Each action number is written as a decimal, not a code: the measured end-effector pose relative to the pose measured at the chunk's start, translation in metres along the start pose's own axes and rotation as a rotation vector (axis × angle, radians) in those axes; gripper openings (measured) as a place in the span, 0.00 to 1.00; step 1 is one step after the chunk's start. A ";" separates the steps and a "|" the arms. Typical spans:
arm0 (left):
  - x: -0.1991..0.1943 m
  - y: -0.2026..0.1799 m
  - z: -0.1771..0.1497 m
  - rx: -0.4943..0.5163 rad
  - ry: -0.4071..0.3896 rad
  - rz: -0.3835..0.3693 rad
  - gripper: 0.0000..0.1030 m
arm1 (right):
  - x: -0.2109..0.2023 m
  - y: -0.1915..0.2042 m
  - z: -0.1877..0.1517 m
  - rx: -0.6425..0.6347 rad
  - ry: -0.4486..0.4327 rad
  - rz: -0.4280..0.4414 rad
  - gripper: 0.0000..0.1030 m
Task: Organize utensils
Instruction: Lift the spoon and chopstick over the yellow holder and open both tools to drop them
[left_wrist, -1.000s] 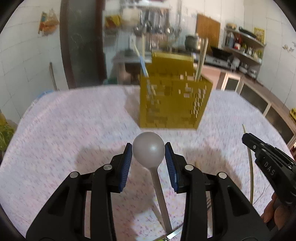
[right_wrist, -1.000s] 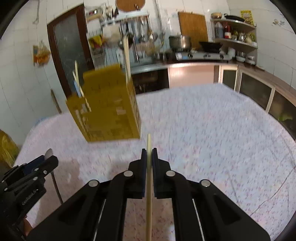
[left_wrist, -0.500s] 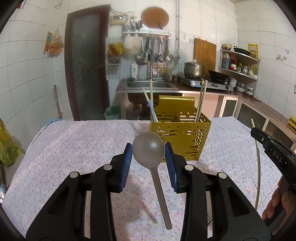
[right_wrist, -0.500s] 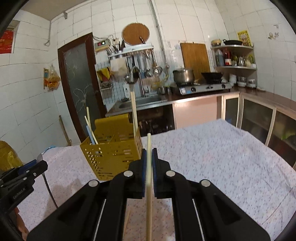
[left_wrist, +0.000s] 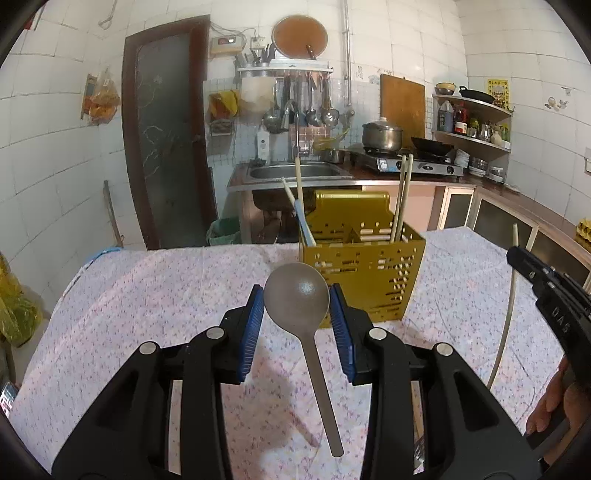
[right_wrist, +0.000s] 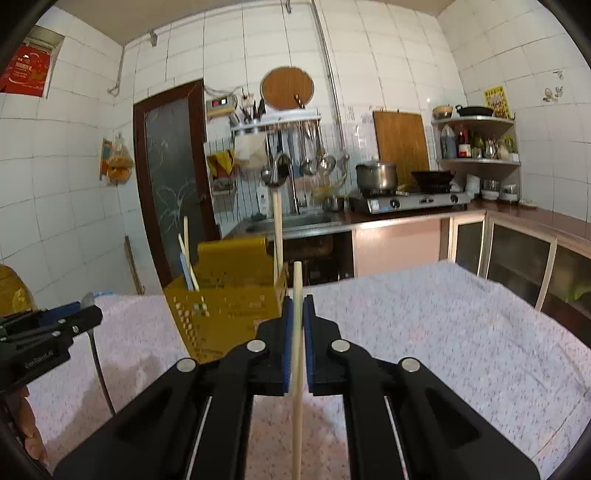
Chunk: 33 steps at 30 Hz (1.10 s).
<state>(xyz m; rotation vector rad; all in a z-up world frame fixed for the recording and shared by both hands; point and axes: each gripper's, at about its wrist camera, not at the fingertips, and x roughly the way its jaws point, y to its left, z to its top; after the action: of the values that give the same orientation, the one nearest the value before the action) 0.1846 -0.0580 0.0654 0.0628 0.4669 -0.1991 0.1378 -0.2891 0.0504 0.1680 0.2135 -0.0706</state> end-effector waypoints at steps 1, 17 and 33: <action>0.000 0.001 0.008 -0.001 -0.010 0.001 0.34 | -0.002 0.000 0.007 0.004 -0.020 0.006 0.06; 0.040 -0.001 0.147 -0.036 -0.291 0.026 0.34 | 0.062 0.052 0.134 -0.041 -0.358 0.058 0.06; 0.141 -0.007 0.106 -0.051 -0.174 -0.002 0.34 | 0.139 0.045 0.077 -0.108 -0.181 0.068 0.06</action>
<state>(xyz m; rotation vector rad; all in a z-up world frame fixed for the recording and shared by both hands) 0.3525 -0.1008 0.0958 -0.0051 0.2984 -0.1925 0.2929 -0.2651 0.1019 0.0607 0.0311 -0.0066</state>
